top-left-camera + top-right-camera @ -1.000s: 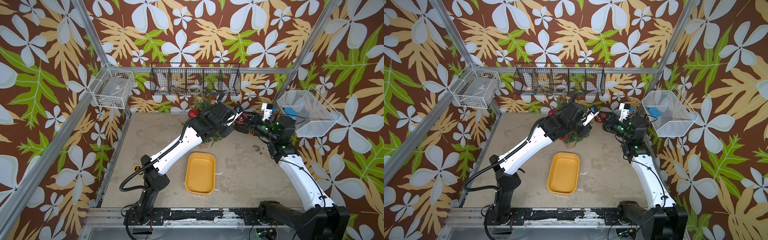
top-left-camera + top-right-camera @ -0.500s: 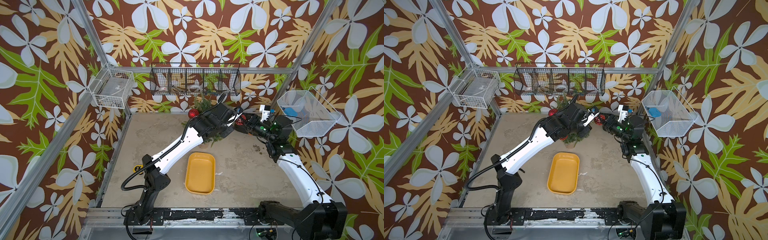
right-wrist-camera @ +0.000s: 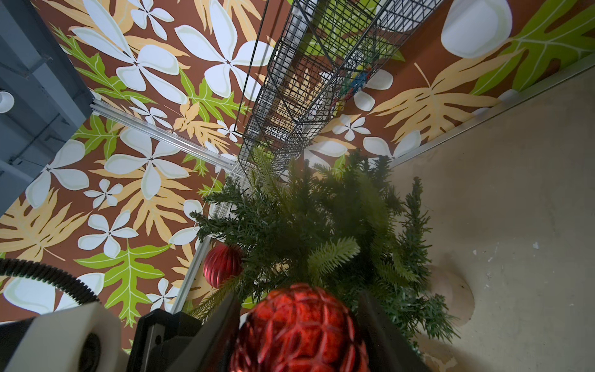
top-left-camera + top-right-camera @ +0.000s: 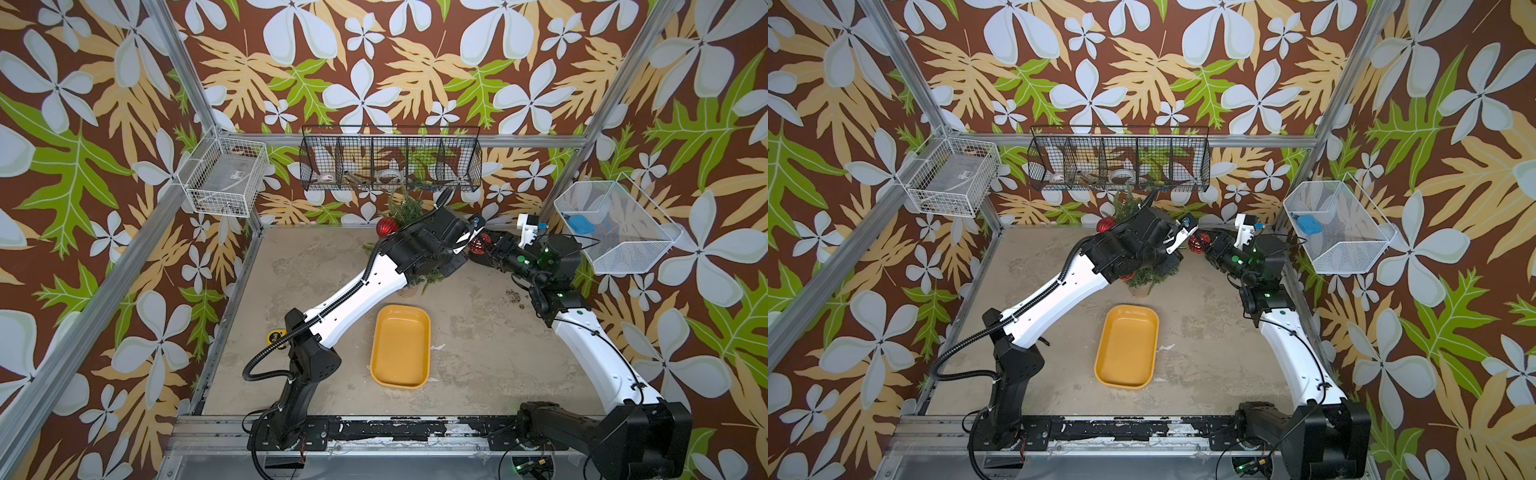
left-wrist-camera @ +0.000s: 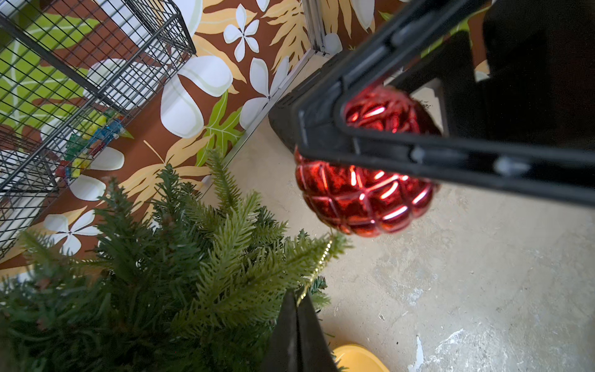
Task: Decorate the small christmas tree with ornaments
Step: Hang an ornament on the christmas tree.
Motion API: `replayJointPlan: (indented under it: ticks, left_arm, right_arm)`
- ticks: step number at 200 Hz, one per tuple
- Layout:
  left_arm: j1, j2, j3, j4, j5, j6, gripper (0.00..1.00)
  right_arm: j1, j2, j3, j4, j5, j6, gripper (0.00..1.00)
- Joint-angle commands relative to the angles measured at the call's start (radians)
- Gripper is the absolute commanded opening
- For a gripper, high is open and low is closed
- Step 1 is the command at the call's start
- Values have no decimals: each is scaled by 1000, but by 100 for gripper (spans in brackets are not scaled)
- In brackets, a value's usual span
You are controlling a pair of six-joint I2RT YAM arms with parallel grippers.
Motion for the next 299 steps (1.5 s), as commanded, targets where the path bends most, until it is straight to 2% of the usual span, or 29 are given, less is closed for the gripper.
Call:
replayJointPlan:
  ticks: [1,35,78,119,217,261,299]
  left_arm:
    - [1,-1,0,-15,-6,0,0]
    - [0,-1,5,-11,5,-8,0]
    - [0,-21,4,-8,-9,-17,20]
    - [-1,-42,-3,-3,-13,-26,30]
    - [0,-65,-7,13,-1,-28,33]
    - [-1,-66,-5,22,2,-25,33]
    - [0,-66,-5,26,7,-25,34]
  right_arm:
    - [0,0,-8,20,18,-16,39]
    - [0,-13,-27,24,20,-5,39]
    - [0,-22,-58,46,29,17,39]
    - [0,-21,-77,83,30,53,39]
    - [-6,-24,-112,116,49,92,40]
    - [-5,-29,-112,118,46,110,54]
    - [-5,-30,-111,95,56,105,72]
